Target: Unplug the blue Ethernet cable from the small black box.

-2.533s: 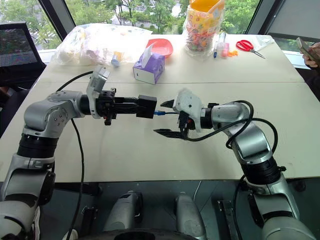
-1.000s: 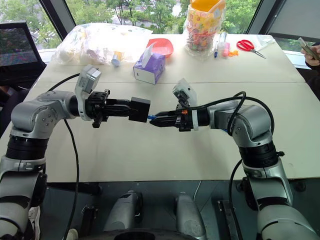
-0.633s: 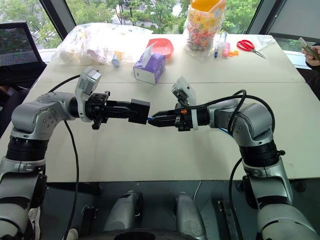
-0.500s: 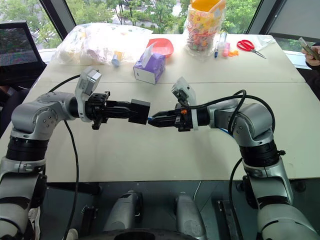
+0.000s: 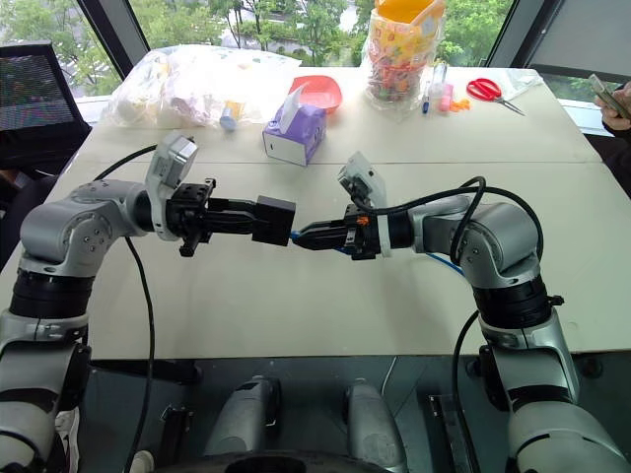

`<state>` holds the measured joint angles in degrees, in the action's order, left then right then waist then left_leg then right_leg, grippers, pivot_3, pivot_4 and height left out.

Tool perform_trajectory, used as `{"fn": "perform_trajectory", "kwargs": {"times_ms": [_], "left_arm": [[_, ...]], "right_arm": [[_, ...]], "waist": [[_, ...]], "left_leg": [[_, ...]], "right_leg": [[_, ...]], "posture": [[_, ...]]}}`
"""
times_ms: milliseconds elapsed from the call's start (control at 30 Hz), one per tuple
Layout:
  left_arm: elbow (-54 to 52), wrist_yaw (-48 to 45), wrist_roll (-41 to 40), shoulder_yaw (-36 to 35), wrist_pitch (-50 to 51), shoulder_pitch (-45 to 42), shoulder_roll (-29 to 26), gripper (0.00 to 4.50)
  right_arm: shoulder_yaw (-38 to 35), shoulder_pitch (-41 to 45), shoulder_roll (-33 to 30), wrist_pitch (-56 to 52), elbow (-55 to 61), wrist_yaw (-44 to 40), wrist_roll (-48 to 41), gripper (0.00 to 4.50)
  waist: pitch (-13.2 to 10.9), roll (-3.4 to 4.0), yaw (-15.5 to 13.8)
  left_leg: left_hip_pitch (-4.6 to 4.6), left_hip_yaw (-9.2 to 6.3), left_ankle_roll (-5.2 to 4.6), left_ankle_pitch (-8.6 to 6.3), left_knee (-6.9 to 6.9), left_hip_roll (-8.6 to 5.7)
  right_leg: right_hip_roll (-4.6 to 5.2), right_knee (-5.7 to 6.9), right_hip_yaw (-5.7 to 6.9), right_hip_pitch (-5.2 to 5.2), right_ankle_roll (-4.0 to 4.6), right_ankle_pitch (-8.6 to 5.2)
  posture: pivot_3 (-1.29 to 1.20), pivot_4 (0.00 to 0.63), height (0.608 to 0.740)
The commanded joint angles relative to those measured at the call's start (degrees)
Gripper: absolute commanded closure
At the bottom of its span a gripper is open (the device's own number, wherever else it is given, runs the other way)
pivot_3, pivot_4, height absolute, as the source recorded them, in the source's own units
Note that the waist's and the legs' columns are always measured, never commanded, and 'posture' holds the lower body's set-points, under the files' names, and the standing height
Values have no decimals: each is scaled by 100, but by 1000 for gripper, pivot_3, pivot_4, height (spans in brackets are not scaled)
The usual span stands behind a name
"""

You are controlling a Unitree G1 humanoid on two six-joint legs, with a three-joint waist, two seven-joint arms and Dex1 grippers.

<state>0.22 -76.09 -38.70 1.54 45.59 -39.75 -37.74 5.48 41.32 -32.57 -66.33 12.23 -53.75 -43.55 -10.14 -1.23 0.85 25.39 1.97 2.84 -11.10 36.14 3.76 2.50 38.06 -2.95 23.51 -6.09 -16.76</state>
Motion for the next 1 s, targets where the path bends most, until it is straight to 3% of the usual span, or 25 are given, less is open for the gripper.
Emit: {"fn": "perform_trajectory", "kwargs": {"times_ms": [33, 800, 1000], "left_arm": [[-156, -7, 35, 56, -85, 21, -40, 4028], [36, -9, 1, -315, -160, 36, -458, 4028], [111, 521, 250, -142, -393, 93, 53, 4028]], "right_arm": [[-117, 251, -8, 24, 241, -20, -178, 4418], [-227, -190, -558, 961, -712, -40, 597, 4418], [244, 230, -155, 2361, -2095, 922, 2143, 4418]], "waist": [[0, 0, -1], [-1, -1, 9], [-1, -1, -2]], "left_leg": [[0, 0, 0, 0, 0, 0], [2, 3, 0, 0, -4, 1], [2, 5, 0, 0, 5, 0]], "right_leg": [[0, 0, 0, 0, 0, 0], [0, -2, 0, 5, 1, -1], [1, -3, -2, 2, 3, -2]], "posture": [[0, 150, 735], [0, 150, 735], [0, 150, 735]]}}
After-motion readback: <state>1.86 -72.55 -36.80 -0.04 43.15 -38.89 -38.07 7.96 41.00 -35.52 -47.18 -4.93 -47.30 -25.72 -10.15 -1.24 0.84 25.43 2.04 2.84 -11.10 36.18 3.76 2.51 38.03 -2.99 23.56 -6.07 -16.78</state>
